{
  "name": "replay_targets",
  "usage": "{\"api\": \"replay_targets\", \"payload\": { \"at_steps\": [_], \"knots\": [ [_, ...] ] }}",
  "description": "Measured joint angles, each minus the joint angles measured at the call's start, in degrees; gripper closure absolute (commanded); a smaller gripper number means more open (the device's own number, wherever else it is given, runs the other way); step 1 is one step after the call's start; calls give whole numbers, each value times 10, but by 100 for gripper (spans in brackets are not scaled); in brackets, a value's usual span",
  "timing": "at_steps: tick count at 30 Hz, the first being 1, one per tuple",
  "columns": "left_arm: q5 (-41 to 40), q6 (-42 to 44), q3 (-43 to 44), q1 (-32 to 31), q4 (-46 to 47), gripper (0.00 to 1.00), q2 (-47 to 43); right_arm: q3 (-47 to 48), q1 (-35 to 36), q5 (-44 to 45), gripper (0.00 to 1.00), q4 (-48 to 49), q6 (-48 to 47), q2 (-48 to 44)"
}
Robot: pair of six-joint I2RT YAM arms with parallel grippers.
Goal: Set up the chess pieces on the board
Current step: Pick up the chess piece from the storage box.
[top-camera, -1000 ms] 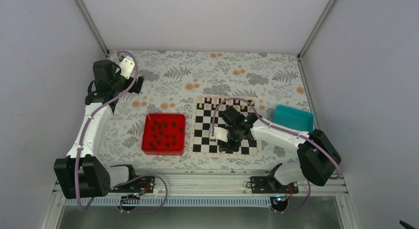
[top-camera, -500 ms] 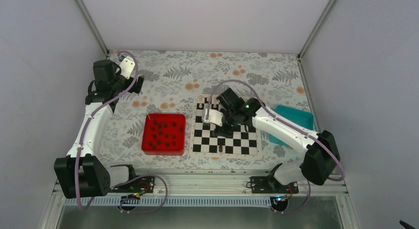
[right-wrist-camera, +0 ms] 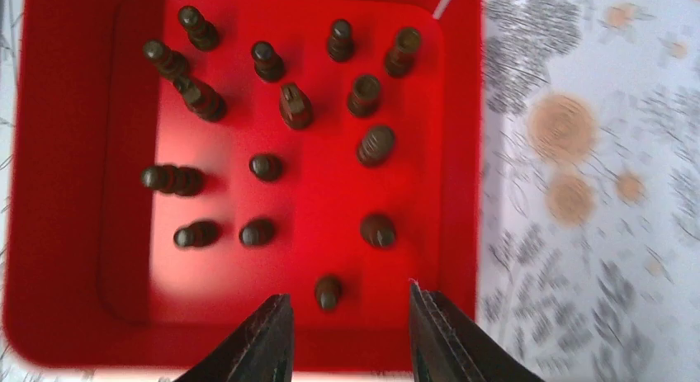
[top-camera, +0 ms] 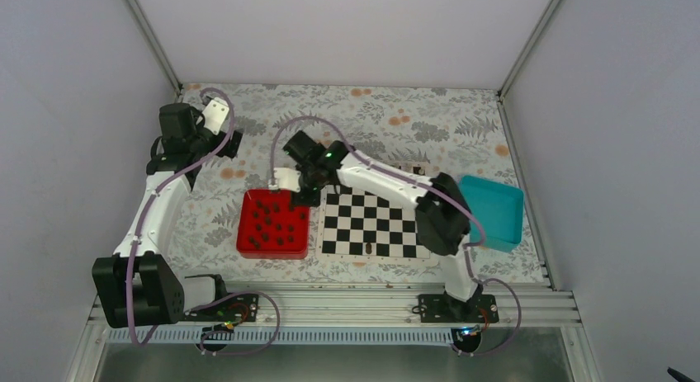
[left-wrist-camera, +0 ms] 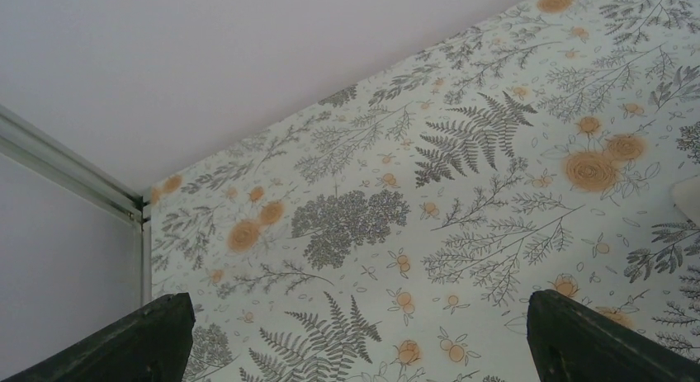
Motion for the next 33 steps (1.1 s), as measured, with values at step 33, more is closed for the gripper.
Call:
{"api": "replay_targets", "payload": {
  "at_steps": [33],
  "knots": [
    [8,-1,-49,5,45,0,-2,122,28,3,61,76,12,187]
  ]
}}
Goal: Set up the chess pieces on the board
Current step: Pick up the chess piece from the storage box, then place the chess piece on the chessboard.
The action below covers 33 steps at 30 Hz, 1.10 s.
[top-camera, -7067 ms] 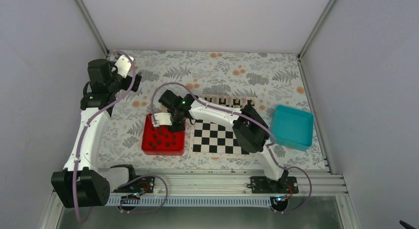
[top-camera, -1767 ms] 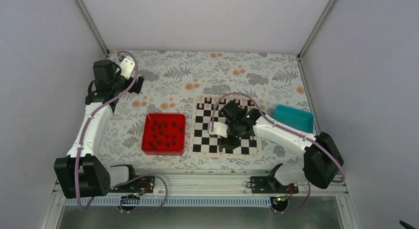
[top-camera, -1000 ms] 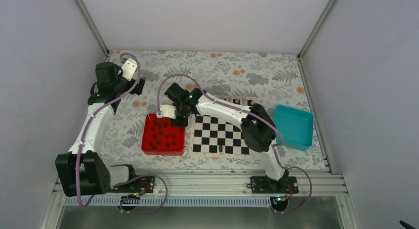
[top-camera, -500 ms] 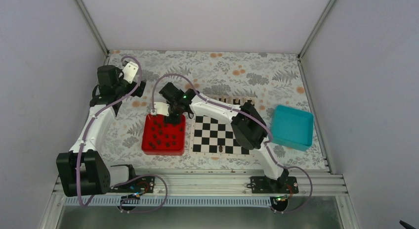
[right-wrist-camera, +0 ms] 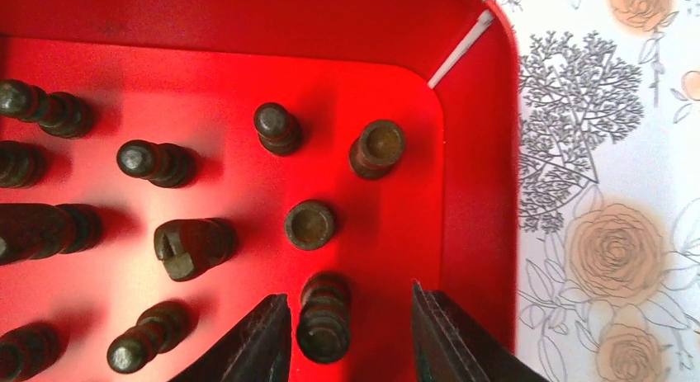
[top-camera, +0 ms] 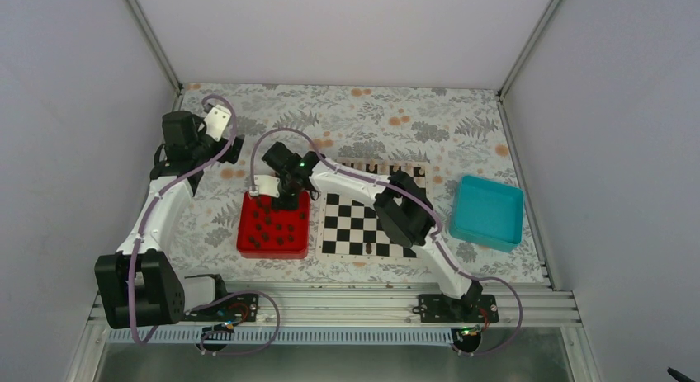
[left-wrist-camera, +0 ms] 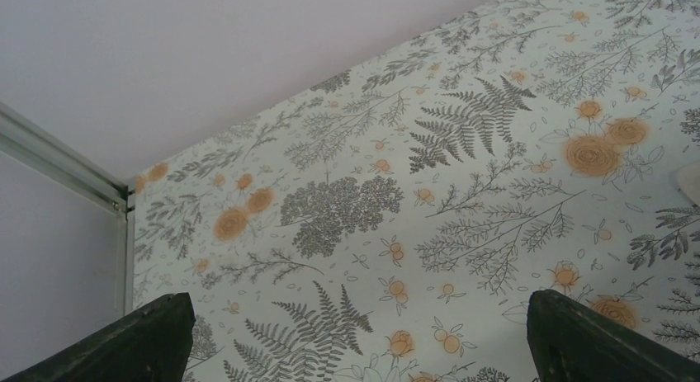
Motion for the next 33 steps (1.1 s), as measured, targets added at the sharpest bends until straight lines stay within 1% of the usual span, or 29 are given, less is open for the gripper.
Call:
{"api": "replay_targets", "payload": {
  "at_steps": [1,2,6,7,11,14,18,22,26,29,33],
  "knots": [
    [2,0,-1,1,1,0,0,0,0,0,61,-1,0,3],
    [2,0,-2,1,2,0,0,0,0,-1,63,-1,0,6],
    [7,0,-3,3,4,0,0,1,2,-2,84,-4,3,11],
    [8,0,-3,3,5,0,0,1,3,-2,87,-5,2,12],
    [11,0,-6,5,10,0,0,1,2,-4,94,-5,3,11],
    [13,0,-6,5,10,0,0,-4,3,-3,96,-6,4,6],
    [14,0,-6,5,10,0,0,-20,3,-3,96,-17,3,-24],
    [14,0,-6,6,8,0,0,-42,2,-3,96,-29,4,-95],
    [13,1,-6,6,2,0,-6,-82,-8,-5,95,-39,4,-194],
    [11,3,-6,6,-4,0,-8,-156,-28,-8,95,-34,5,-288],
    [6,5,-6,6,-9,0,-9,-290,-81,-7,94,-30,9,-407]
  ]
}}
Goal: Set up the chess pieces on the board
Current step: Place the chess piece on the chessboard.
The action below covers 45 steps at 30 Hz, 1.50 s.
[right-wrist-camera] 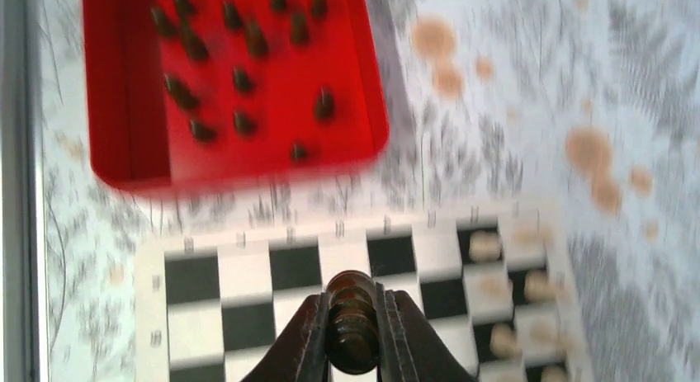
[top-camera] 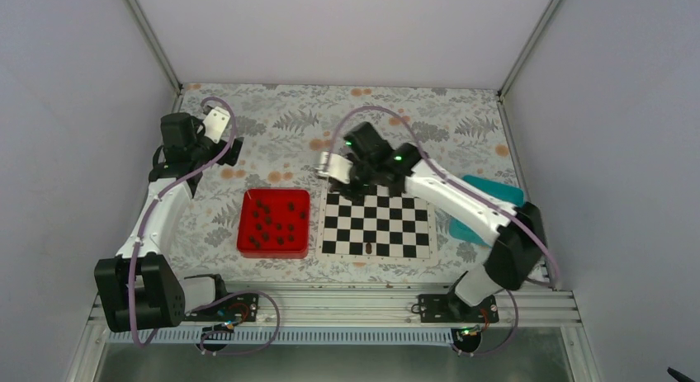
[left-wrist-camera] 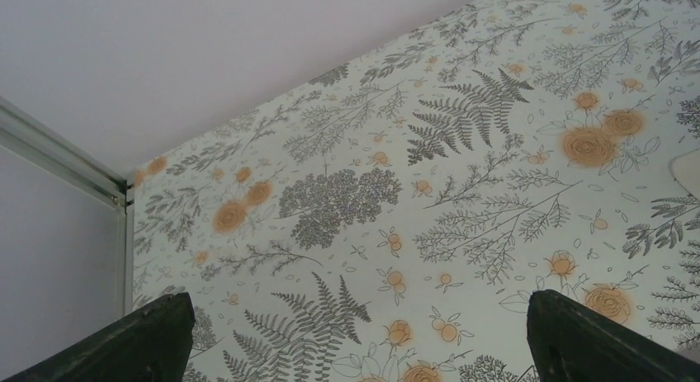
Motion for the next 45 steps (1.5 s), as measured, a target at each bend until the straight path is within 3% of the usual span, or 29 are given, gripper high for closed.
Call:
{"api": "replay_targets", "payload": {
  "at_steps": [6,14,45],
  "knots": [
    [-5,0,-3,0,-5,0,-2,-214,-56,12,94,-7,8,-159],
    [-5,-2,-3,0,-5,0,8,-376,-72,17,95,-6,15,-280],
    [-29,-5,-10,0,1,0,24,-469,-96,-7,95,52,-89,-237]
  ]
}}
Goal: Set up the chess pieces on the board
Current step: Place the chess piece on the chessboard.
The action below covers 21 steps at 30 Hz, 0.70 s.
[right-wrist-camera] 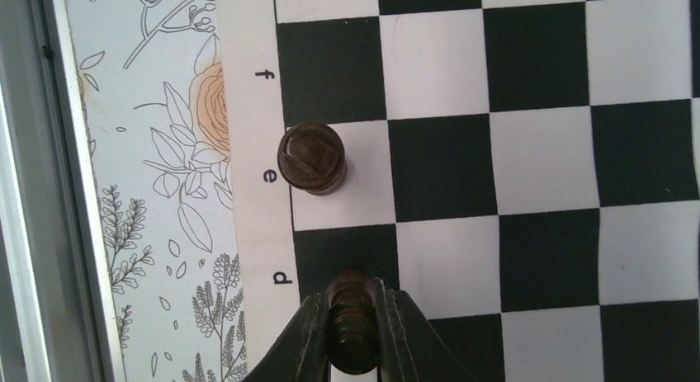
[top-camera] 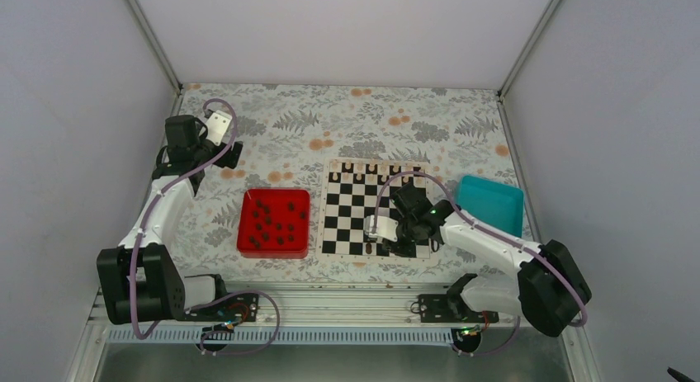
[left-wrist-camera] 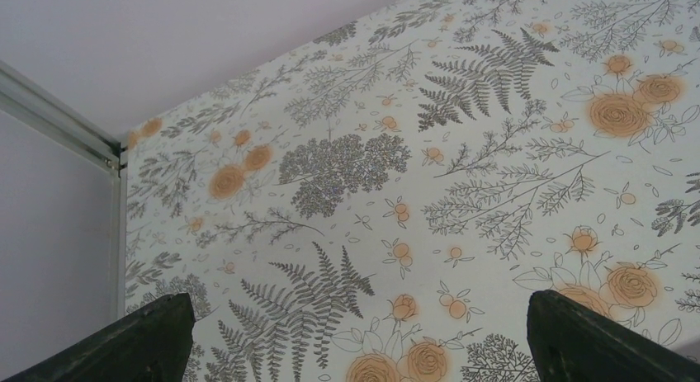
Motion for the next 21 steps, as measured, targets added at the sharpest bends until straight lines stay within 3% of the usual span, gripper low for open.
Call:
{"api": "replay_targets", "payload": {
  "at_steps": [9,21],
  "knots": [
    [-2,0,0,0,3,0,7,0,0,-16,94,5,-10,29],
    [-2,0,-1,0,3,0,13,0,0,-21,85,6,-12,33]
  ]
}}
